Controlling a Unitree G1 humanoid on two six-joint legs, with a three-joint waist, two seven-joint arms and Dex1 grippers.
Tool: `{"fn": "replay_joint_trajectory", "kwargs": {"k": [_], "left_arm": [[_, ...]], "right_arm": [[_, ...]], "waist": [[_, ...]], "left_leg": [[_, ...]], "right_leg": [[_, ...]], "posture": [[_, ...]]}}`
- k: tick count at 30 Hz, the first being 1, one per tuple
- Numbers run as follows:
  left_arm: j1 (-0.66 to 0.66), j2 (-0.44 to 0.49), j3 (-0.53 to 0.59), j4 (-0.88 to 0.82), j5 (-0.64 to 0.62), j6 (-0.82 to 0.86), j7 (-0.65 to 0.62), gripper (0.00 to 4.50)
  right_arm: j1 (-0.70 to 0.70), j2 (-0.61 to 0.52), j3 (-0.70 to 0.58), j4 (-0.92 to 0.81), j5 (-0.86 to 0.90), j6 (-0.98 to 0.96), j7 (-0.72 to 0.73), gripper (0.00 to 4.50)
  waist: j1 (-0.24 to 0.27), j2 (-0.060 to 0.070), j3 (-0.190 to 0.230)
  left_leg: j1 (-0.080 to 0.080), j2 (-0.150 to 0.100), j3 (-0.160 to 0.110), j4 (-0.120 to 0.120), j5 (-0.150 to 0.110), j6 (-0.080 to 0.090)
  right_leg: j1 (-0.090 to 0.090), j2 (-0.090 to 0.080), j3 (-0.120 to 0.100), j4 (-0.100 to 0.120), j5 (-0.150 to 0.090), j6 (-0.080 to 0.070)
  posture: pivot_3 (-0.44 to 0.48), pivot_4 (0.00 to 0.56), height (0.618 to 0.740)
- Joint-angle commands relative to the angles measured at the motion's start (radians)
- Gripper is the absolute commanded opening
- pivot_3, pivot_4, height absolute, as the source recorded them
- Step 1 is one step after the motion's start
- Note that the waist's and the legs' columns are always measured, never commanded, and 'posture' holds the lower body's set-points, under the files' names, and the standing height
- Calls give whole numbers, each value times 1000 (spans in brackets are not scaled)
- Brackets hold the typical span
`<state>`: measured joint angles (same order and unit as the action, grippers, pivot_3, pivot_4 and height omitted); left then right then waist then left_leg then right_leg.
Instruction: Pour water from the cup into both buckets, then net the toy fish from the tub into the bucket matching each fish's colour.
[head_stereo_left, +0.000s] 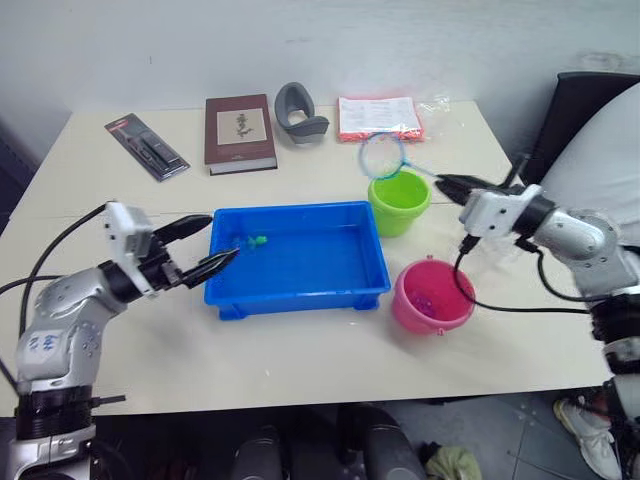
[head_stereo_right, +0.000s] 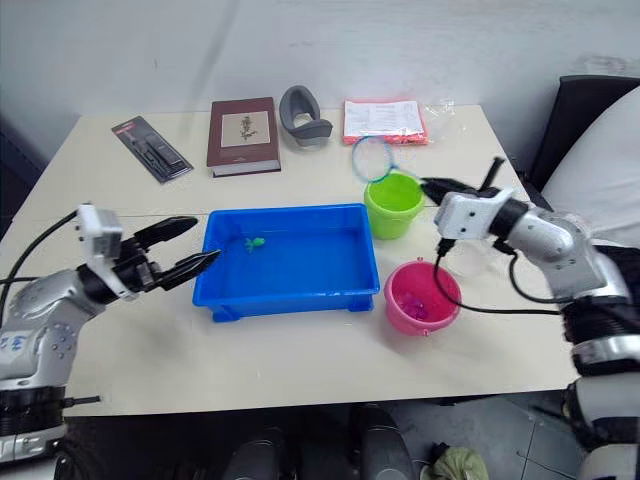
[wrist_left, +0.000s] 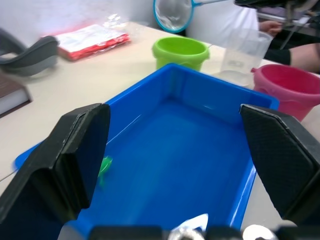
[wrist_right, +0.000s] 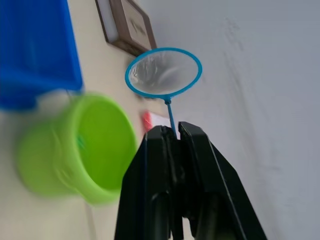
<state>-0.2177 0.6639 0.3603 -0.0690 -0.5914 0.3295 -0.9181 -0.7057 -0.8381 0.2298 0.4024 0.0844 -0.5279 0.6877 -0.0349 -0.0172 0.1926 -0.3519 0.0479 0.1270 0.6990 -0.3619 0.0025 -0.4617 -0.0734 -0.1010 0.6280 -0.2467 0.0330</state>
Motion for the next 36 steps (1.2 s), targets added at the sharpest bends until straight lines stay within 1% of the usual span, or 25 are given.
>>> {"fn": "replay_joint_trajectory", "kwargs": {"k": [1,2,4,5,7,10,13,16,21,25,29,32,36], "left_arm": [[108,41,128,-39,0,-43,2,4445],[152,51,161,-44,9,-40,14,4445],[208,70,196,-62,20,-29,36,4445],[227,77,208,-76,21,-26,43,4445],[254,93,222,-98,21,-12,57,4445],[300,130,234,-140,6,38,47,4445],[317,150,239,-158,4,66,51,4445],[308,154,226,-173,0,92,65,4445],[294,152,205,-188,4,116,76,4445],[296,149,194,-192,5,122,74,4445],[299,150,189,-194,6,124,72,4445],[303,147,185,-196,7,125,71,4445],[310,143,183,-182,11,110,60,4445]], "right_arm": [[25,5,11,-342,343,494,207,0],[29,-8,45,-405,345,601,261,0],[18,-11,72,-462,334,769,282,0],[7,1,77,-470,313,823,272,0],[-13,27,88,-470,256,872,250,0],[-47,54,142,-446,170,940,273,0],[-77,101,189,-381,85,951,272,0],[-118,194,212,-313,43,985,257,0],[-183,339,246,-227,-5,1047,260,0],[-215,474,226,-108,-34,1024,196,0],[-234,569,185,-24,-50,981,126,0],[-230,623,157,-8,-48,946,86,0],[-195,633,143,-55,-54,907,79,0]], "waist": [[2,0,0],[4,1,0],[7,0,0],[11,-1,-1],[23,-1,-1],[32,-1,-1],[29,-1,-1],[25,-1,-1],[2,-1,-1],[-3,-1,-1],[-3,-1,-1],[-3,-1,-1],[-3,-1,-1]], "left_leg": [[0,0,0,0,0,0],[0,0,-1,0,0,0],[0,0,-2,0,-1,1],[-1,0,-3,0,-1,2],[-1,-2,-5,0,-3,4],[-2,-4,-5,0,-4,5],[-2,-4,-5,0,-4,4],[-2,-4,-4,0,-4,3],[-3,-3,-4,0,-3,2],[-3,-2,-4,0,-3,1],[-3,-2,-4,0,-3,1],[-4,-2,-4,0,-3,1],[-4,-2,-5,-1,-3,1]], "right_leg": [[0,0,0,0,0,0],[0,-1,0,0,0,-1],[0,-2,-2,0,0,-2],[0,-3,-3,-1,-1,-2],[1,-6,-5,-1,0,-3],[1,-8,-5,-1,0,-3],[0,-7,-5,-2,0,-3],[0,-6,-5,-1,0,-4],[-1,-5,-5,0,0,-4],[-1,-4,-5,0,0,-4],[-1,-4,-5,1,0,-4],[-1,-4,-5,1,0,-4],[-1,-4,-5,1,0,-4]], "posture": [[0,150,740],[0,150,740],[0,150,740],[0,150,740],[0,150,740],[0,150,740],[0,150,740],[0,150,740],[0,150,740],[0,150,740],[0,150,740],[0,150,740],[0,150,740]]}}
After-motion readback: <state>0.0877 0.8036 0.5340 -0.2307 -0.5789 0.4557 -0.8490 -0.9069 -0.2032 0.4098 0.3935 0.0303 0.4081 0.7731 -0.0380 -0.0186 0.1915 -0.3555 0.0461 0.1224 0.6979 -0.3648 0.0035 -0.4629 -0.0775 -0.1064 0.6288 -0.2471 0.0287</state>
